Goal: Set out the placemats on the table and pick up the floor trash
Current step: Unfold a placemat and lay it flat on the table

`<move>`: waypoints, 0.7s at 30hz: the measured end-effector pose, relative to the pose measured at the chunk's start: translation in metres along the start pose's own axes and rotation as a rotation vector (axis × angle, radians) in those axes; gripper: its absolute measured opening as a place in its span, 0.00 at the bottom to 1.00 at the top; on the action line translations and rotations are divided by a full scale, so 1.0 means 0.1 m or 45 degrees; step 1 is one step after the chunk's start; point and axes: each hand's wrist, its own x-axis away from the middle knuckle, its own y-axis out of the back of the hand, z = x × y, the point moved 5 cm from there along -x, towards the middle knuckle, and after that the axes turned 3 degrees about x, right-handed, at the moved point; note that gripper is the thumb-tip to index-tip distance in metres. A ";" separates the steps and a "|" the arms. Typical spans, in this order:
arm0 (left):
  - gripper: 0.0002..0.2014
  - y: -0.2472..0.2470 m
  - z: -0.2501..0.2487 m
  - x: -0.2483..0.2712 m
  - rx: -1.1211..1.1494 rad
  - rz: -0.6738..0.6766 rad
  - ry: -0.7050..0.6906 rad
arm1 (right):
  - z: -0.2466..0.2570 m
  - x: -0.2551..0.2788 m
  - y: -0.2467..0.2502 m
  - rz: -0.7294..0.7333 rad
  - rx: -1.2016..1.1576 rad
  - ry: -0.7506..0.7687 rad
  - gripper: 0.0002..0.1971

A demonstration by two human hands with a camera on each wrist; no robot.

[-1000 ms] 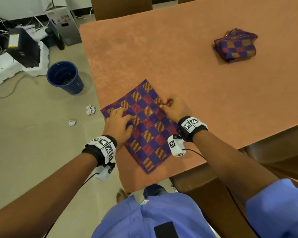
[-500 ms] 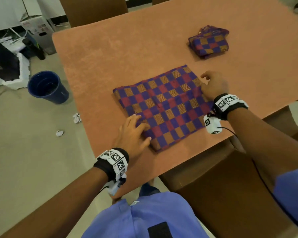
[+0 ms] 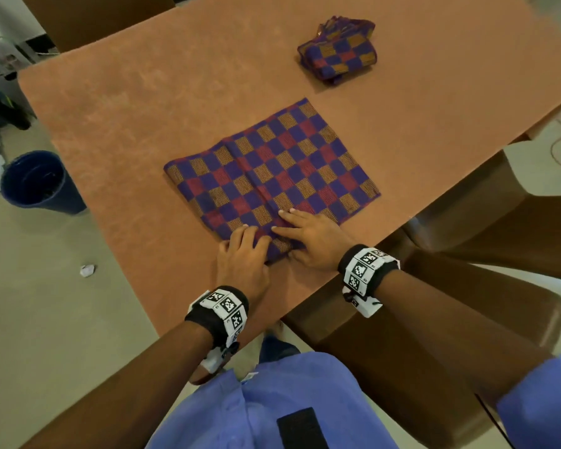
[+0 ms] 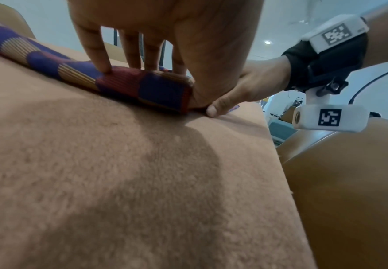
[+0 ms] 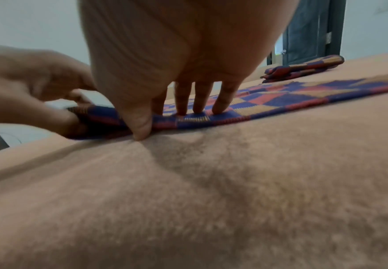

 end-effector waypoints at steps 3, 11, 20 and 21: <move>0.22 0.11 0.01 -0.01 -0.024 -0.033 -0.026 | -0.01 0.02 0.00 -0.025 -0.024 -0.006 0.26; 0.09 0.54 0.23 0.09 -0.170 -0.180 -0.057 | -0.04 0.03 0.05 -0.141 -0.296 -0.104 0.27; 0.08 0.84 0.58 0.61 -0.290 -0.297 -0.159 | 0.07 0.07 0.01 -0.037 -0.017 -0.117 0.25; 0.11 0.77 0.60 0.65 -0.256 -0.151 -0.135 | 0.10 0.09 0.00 -0.025 0.017 -0.109 0.25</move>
